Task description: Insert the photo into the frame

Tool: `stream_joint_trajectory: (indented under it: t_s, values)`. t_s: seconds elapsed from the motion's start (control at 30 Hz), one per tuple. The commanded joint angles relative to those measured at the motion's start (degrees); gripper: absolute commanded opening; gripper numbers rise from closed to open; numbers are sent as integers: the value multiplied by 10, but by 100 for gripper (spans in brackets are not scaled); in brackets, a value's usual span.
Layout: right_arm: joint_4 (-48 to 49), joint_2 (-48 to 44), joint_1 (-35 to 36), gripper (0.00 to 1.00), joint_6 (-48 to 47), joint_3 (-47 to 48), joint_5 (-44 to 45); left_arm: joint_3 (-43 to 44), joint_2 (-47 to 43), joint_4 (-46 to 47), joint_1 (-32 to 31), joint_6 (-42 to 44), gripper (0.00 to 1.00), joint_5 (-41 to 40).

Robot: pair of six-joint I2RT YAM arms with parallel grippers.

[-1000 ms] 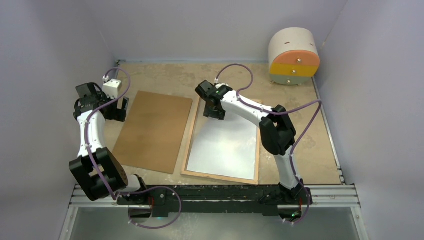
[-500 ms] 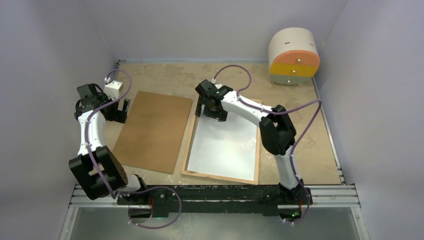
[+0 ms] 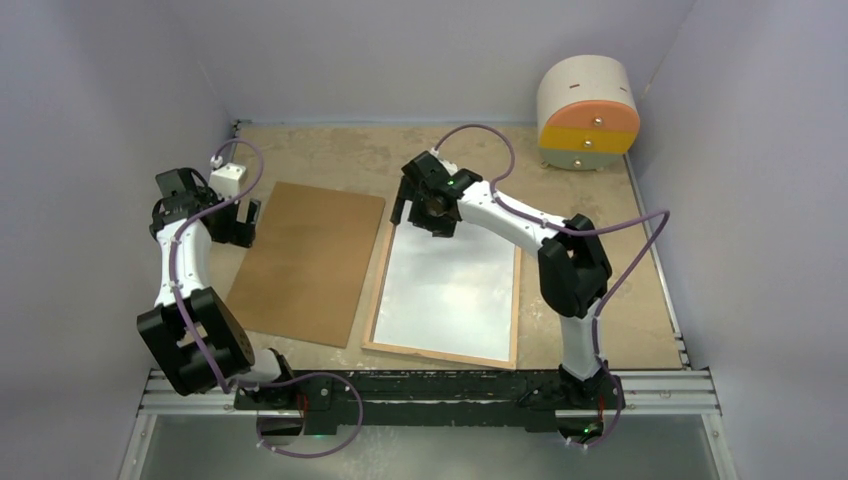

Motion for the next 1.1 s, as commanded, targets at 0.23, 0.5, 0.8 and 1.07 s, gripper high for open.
stream_joint_trajectory:
  t_s: [0.23,0.5,0.8,1.07]
  values:
    - [63,-38,8,99,-5,-1,-21,5,17,3,6,17,97,17]
    - [76,45,79,99,18,79,-61,-8,89,69,6,13,92,-55]
    - [77,129,123,99,77,136,-30,-20,163,149,6,-19,78,-107]
    - [74,179,135,99,118,153,-10,-60,204,247,6,-52,61,-167]
